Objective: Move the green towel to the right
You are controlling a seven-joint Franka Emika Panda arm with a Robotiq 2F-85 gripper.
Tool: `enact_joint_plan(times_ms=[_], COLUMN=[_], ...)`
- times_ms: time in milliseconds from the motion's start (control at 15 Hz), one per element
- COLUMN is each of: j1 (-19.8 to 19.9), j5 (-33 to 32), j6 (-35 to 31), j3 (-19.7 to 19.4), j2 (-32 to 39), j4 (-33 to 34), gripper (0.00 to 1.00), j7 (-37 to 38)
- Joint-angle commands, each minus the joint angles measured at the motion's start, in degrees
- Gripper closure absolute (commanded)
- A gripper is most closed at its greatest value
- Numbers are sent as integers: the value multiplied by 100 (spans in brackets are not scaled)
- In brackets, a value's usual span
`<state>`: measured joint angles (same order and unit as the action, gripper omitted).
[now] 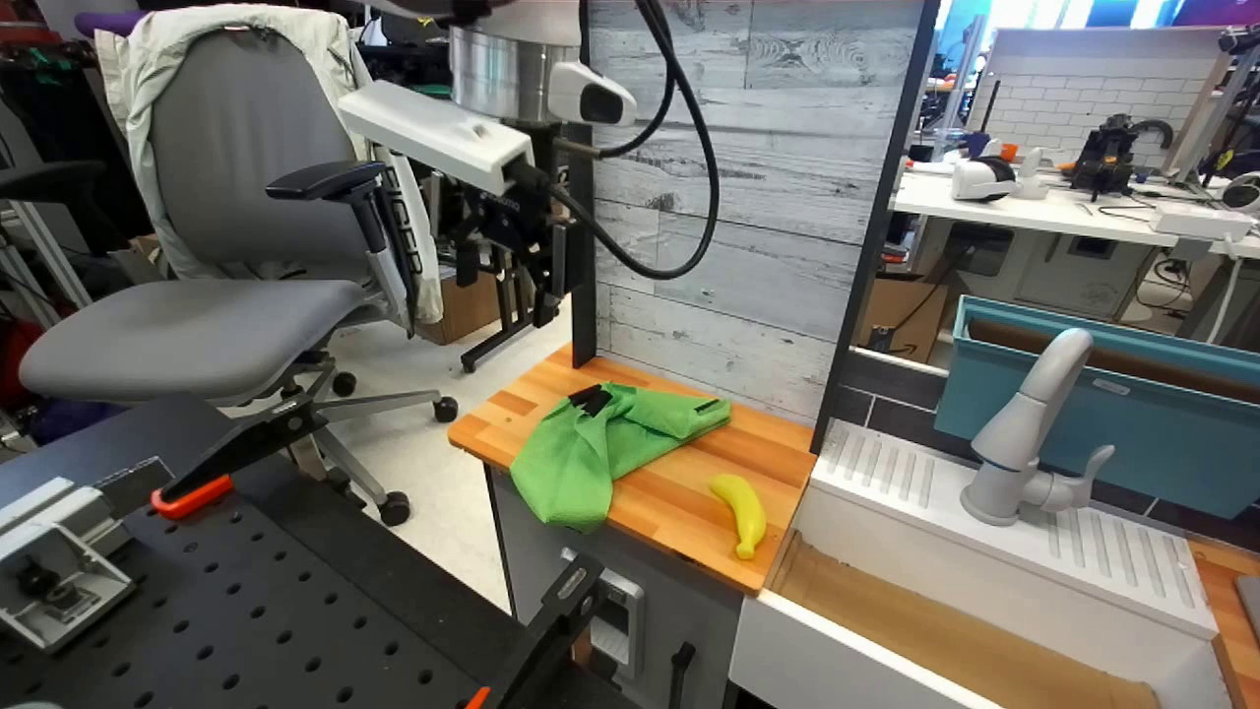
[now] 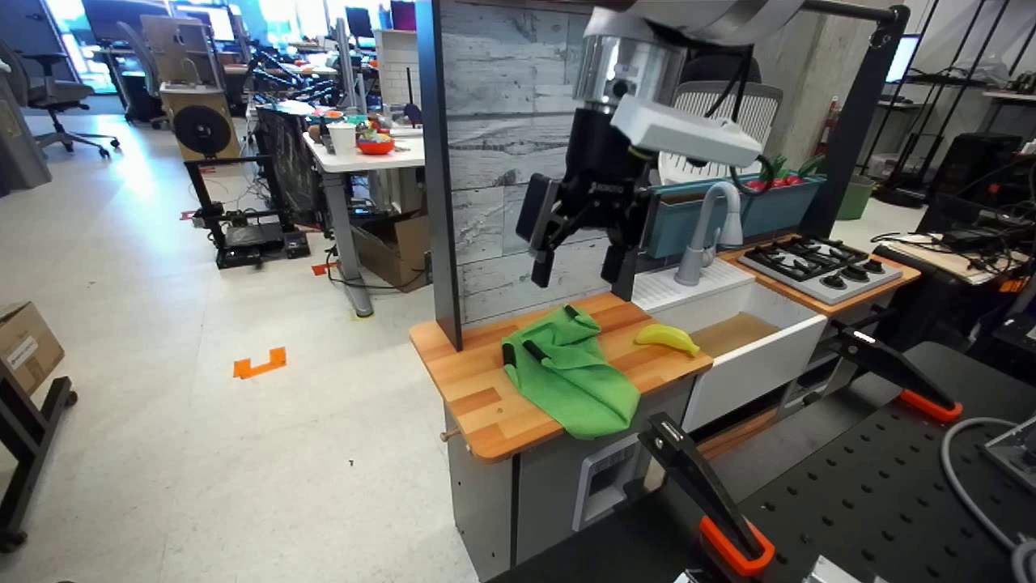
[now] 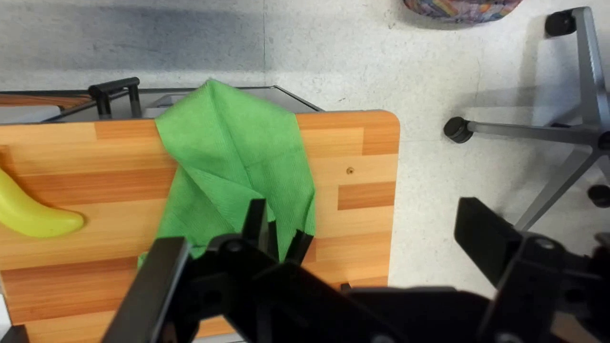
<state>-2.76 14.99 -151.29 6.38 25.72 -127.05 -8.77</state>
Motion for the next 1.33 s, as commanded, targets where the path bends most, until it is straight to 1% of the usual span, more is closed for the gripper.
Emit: enact_joint_plan(times_ms=[0, 333, 533, 867, 1267], j1=[145, 49, -2, -167, -348], j5=[29, -140, -214, -448, -781], j6=[-197, -114, -98, -61, 37], j3=[200, 48, -66, -361, -672], j2=[961, 1971, 2446, 3105, 3693], j4=[940, 2042, 2557, 3229, 3775], gripper=[0, 0, 0, 0, 0], j7=[128, 560, 795, 1254, 1727])
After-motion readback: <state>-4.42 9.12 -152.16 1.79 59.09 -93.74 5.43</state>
